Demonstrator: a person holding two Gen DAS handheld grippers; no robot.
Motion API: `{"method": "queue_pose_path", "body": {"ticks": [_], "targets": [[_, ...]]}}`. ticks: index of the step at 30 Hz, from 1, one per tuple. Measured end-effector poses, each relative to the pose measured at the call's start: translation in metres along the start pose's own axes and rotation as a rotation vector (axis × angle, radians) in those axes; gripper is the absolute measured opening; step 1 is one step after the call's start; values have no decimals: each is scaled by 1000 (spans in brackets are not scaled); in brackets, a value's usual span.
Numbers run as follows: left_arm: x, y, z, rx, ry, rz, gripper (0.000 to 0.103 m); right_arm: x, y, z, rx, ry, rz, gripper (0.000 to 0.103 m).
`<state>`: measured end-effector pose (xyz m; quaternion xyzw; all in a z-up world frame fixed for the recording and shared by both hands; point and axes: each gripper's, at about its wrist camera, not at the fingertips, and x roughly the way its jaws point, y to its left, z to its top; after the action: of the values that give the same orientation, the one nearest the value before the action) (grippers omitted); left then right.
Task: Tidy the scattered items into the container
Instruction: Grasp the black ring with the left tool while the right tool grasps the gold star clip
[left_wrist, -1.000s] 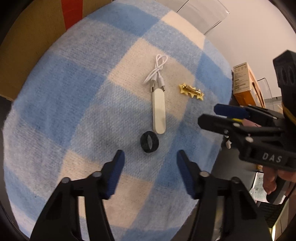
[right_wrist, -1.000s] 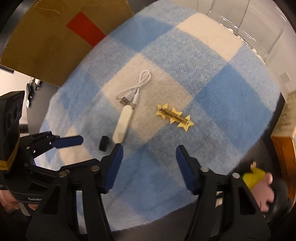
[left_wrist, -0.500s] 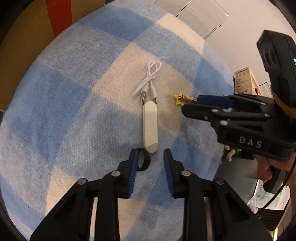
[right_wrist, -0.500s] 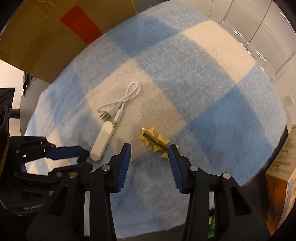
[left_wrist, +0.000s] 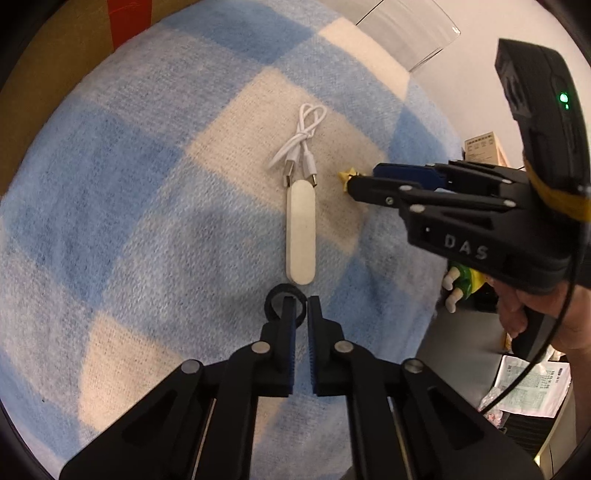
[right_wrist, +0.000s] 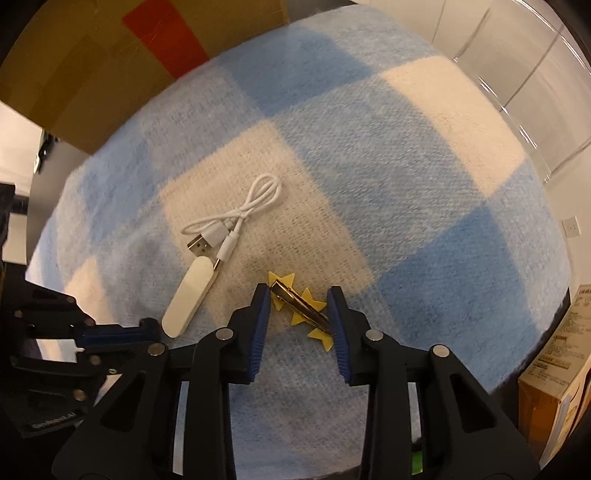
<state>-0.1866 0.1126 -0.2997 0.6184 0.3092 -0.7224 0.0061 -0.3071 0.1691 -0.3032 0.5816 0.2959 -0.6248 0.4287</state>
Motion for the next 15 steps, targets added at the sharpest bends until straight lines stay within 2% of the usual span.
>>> {"method": "queue_pose_path", "body": {"ticks": [3, 15], "targets": [[-21, 19, -17, -19, -15, -8, 5, -1, 2, 1, -10, 6, 6, 31], [-60, 25, -23, -11, -51, -19, 5, -32, 5, -3, 56, -25, 34, 31]]}}
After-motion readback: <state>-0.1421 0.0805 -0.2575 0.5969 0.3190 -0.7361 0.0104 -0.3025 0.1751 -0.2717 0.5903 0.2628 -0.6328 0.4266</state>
